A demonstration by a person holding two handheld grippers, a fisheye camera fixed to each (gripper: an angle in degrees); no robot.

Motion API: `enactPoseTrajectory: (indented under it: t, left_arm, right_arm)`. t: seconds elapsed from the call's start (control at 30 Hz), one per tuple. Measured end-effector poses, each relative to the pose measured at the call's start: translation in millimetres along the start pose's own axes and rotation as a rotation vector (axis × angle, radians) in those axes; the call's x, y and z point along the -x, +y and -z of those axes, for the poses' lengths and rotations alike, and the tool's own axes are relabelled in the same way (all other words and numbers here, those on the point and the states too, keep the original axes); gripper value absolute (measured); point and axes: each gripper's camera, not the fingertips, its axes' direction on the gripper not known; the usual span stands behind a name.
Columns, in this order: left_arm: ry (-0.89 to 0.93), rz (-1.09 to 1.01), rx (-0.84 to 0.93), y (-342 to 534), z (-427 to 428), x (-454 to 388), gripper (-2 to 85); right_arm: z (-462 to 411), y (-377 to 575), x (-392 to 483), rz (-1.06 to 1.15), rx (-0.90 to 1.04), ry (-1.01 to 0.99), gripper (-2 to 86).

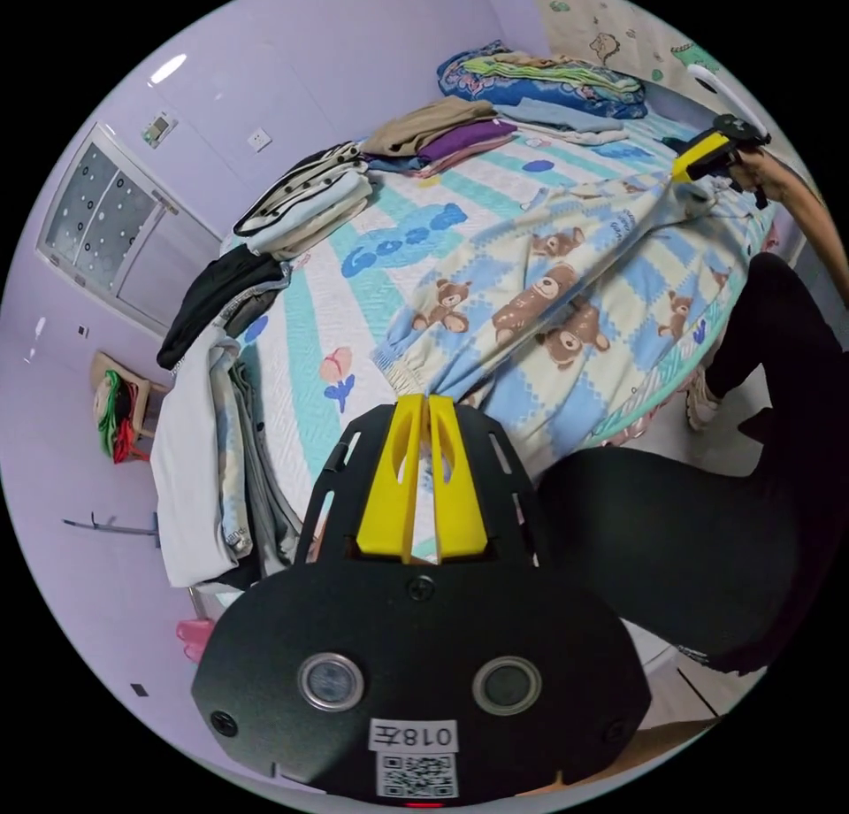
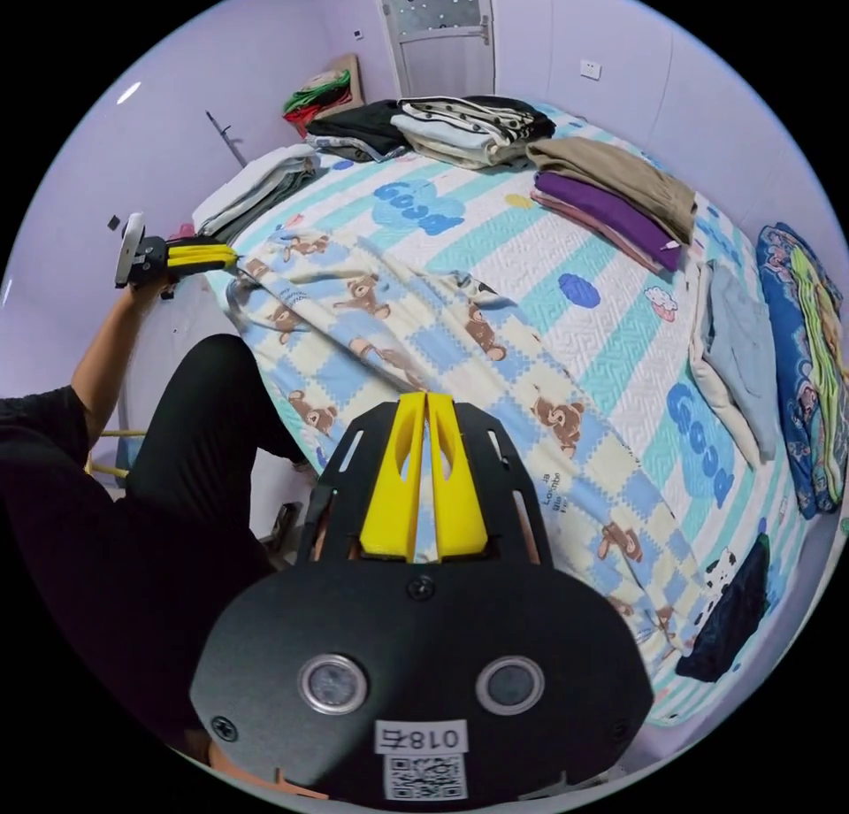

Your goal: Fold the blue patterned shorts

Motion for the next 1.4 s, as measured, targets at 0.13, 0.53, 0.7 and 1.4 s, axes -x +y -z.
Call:
enactPoseTrajectory:
  t: [0.13,0.53,0.7,1.4]
  left_arm:
    - [0.012,-0.012,-0.032,7,22,-5,-0.6]
    - [-0.078,-0.006,0.017,24,-16,-58,2.7]
    - [-0.038,0.008,0.021,34,-4,-67,5.9]
    - [0.053,-0.262,-0.062,-420,-105,-279,8.0]
  right_arm:
    - [24,26,34,0.09,0.012,0.024,-0.7]
    - [-52,111,109,0.2,-0.024,0.237,1.4]
    - [-58,141,114,0.249,0.024,0.181,5.8]
    - [79,345,-88,-0.442,-0.324,0.241,0.4]
